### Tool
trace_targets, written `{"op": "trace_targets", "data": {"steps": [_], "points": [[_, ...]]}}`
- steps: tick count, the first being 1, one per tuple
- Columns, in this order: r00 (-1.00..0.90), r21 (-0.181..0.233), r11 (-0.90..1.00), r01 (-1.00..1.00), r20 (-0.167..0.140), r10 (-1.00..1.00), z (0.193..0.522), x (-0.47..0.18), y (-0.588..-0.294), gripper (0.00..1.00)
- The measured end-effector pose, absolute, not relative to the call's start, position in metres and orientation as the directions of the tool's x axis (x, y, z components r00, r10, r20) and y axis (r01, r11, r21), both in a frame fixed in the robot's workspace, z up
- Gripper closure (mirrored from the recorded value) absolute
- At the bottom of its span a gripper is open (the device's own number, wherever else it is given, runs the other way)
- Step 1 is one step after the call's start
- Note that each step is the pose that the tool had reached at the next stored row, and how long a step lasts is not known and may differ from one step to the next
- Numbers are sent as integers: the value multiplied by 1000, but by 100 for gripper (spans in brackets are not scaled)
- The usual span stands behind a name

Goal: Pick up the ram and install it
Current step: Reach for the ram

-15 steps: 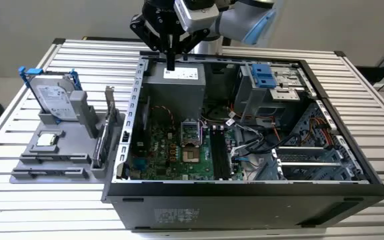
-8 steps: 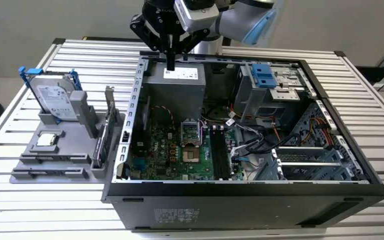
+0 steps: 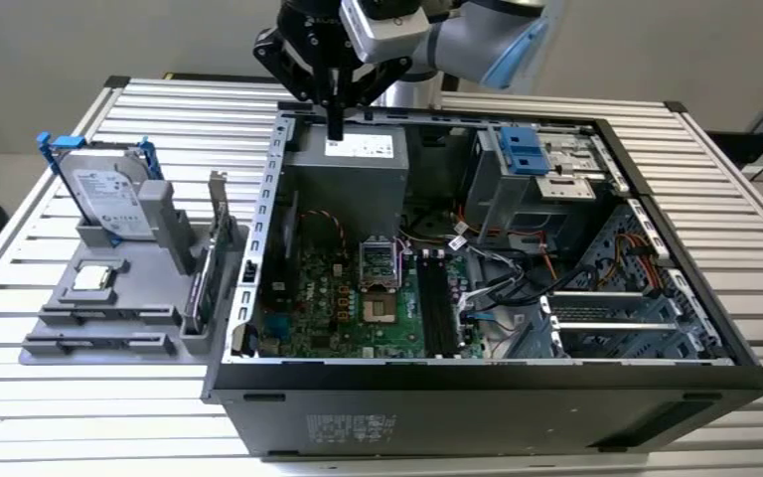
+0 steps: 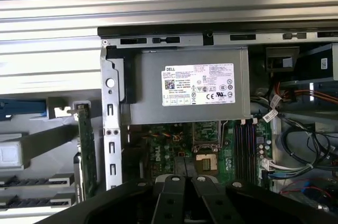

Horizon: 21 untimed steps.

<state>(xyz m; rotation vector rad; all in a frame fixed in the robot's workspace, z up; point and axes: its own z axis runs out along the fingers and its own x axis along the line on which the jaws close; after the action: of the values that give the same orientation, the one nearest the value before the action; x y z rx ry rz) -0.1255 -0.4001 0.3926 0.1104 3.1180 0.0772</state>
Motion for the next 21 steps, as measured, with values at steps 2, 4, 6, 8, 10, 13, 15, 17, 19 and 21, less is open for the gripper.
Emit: {"op": "trace_targets", "data": {"steps": [2, 4, 6, 8, 10, 13, 15, 17, 19, 21], "points": [[-997, 50, 996, 70, -19, 71, 393, -128, -400, 100], [-997, 50, 996, 70, -19, 71, 393, -130, -400, 100], [-997, 50, 996, 70, -19, 71, 393, -133, -400, 100], [-997, 50, 996, 70, -19, 71, 393, -136, -400, 100], [-997, 50, 996, 70, -19, 71, 393, -139, -400, 100], [-997, 50, 996, 70, -19, 71, 393, -143, -400, 100], [-997, 50, 996, 70, -19, 71, 393, -145, -400, 100], [-997, 50, 996, 70, -19, 71, 393, -147, -400, 100], [-997, 50, 996, 70, -19, 71, 393, -149, -400, 100], [-997, 50, 996, 70, -19, 71, 393, -150, -400, 100]]}}
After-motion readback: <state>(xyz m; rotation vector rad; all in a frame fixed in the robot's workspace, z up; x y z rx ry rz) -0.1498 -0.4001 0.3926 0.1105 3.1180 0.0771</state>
